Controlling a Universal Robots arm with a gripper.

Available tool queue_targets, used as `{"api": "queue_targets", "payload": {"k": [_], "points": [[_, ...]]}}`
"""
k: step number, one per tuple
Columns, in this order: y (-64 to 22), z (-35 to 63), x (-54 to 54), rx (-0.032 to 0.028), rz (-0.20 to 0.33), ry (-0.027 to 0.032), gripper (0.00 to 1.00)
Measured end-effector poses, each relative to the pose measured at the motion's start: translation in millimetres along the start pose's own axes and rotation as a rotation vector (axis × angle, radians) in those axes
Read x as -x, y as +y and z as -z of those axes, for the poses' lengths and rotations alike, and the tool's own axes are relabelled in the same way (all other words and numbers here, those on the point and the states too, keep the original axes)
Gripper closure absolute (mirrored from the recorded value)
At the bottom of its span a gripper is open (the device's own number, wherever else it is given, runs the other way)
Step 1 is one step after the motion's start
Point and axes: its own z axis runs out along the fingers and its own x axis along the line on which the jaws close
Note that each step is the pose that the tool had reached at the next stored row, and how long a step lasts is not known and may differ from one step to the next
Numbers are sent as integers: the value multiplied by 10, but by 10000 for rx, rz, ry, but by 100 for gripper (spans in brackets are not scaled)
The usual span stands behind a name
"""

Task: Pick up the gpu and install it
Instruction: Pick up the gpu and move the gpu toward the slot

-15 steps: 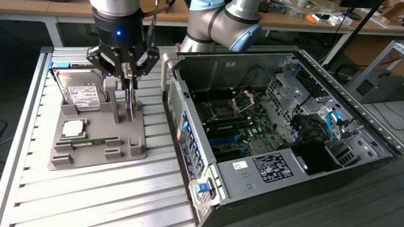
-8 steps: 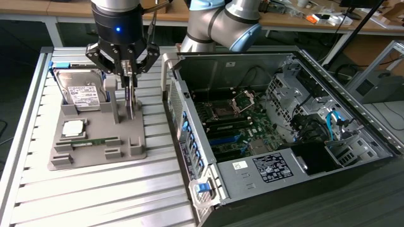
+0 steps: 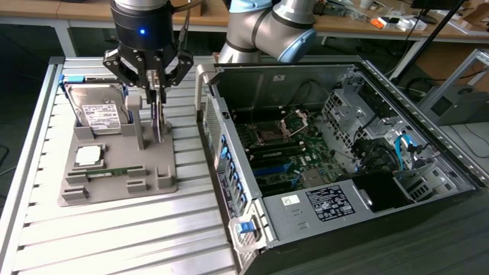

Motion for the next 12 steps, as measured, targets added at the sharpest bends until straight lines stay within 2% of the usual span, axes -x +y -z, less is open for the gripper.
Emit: {"api": "queue_targets", "payload": {"k": [12], "points": [[4, 87, 2, 53, -1, 4, 72]]}}
